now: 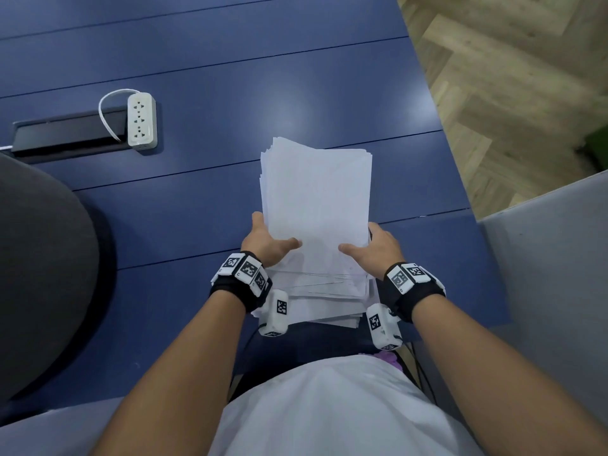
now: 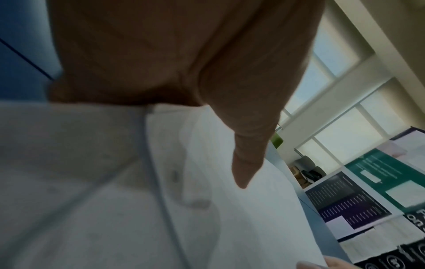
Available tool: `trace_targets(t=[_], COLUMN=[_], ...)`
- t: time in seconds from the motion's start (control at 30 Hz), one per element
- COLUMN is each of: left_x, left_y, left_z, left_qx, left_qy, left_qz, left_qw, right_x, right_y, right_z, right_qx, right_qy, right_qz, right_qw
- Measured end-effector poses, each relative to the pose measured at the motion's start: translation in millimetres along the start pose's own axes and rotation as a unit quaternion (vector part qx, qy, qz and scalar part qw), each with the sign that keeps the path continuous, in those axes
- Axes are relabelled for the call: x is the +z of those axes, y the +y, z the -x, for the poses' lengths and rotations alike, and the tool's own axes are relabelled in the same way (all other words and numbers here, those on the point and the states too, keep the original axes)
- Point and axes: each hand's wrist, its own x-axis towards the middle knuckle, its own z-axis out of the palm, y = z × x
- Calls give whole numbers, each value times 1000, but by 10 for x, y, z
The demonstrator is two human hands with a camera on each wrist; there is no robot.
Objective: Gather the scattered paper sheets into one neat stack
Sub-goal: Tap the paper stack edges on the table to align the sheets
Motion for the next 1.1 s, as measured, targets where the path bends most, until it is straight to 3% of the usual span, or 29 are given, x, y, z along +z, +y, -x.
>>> trace_targets(t=[0.13,0.33,0.47,0.6,0.7,0.93,1.1], left_x=[-13,-20,-23,128,331,593,510], left_y=[-24,-222,-228,-129,-38,246,226], left_z=[29,26,100,172,227,209,172], left_qx=[48,45,86,72,37,-40,-49], left_qy=[-33,13,-31,-16,1,12,1], left_qz=[4,90,30,-127,-167,-134,-70], left_qw=[998,995,995,989,985,990,996], right_x=[-17,-51,-61,-74,-12,-88,-85], right_y=[26,146,261,318,314,306,273], right_z=[-13,-32,-31,-14,4,9,45], right_qx=[-5,-25,-41,-51,-42,-21,-20], right_qy=[-4,-6,-23,-11,16,28,30], right_qz=[-2,11,31,48,44,-11,-4], right_qw=[1000,1000,998,997,998,999,999])
